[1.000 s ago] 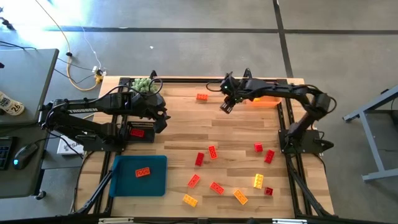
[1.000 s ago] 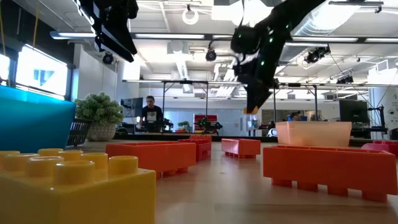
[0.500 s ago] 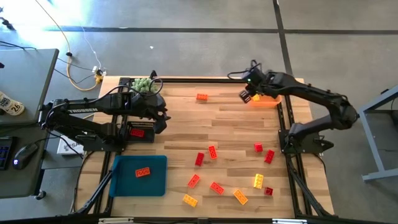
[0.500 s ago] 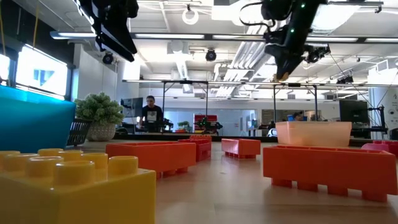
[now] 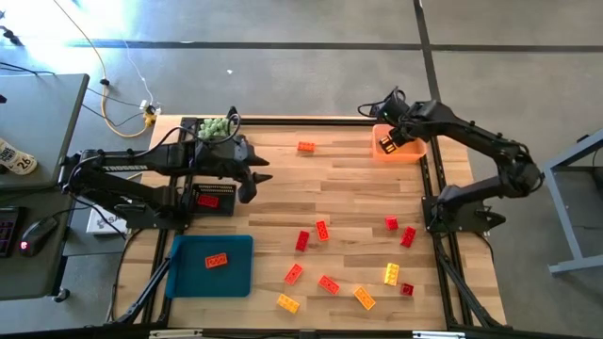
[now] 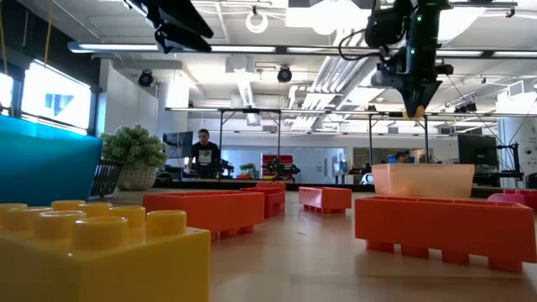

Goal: Sort & place blocks by color
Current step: Put the yellow game piece into the orange bin, then put the red game piece into the black bin

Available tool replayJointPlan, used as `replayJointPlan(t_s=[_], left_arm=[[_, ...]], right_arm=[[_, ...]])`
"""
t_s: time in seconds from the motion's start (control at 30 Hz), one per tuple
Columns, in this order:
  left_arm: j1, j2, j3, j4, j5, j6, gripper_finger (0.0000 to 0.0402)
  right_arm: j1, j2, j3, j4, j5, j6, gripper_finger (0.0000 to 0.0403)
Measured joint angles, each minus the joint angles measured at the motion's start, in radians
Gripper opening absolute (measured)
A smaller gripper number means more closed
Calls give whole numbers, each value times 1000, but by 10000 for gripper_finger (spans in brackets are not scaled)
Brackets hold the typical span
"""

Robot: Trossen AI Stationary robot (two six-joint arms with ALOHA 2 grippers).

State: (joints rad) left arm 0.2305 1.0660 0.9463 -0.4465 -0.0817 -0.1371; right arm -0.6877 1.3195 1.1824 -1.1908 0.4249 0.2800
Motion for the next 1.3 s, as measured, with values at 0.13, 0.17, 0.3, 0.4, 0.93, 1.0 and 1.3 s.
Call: replayJointPlan(t_s=[0.13, 0.17, 0.3, 0.4, 0.93, 1.0, 1.3], left_arm=[[-15, 0, 0, 5, 18, 0, 195], [-19, 0, 0, 5, 18, 0, 195], [-33, 0, 0, 5, 18, 1, 195], [-39, 0, 0, 5, 18, 2, 195], [-43, 0, 0, 3, 14, 45, 195], [-43, 0, 0, 3, 10, 45, 195], [-43, 0, 0, 2, 7, 45, 195]], right_arm=[[-47, 34, 0, -6, -6, -21, 116], [-58, 45, 0, -5, -10, -27, 116], [-106, 109, 0, -2, -32, -63, 116], [-140, 163, 0, 1, -38, -91, 117], [-231, 348, 0, 29, -52, -163, 130], [-231, 351, 0, 29, -52, -180, 143], [-230, 352, 0, 35, -10, -189, 194]])
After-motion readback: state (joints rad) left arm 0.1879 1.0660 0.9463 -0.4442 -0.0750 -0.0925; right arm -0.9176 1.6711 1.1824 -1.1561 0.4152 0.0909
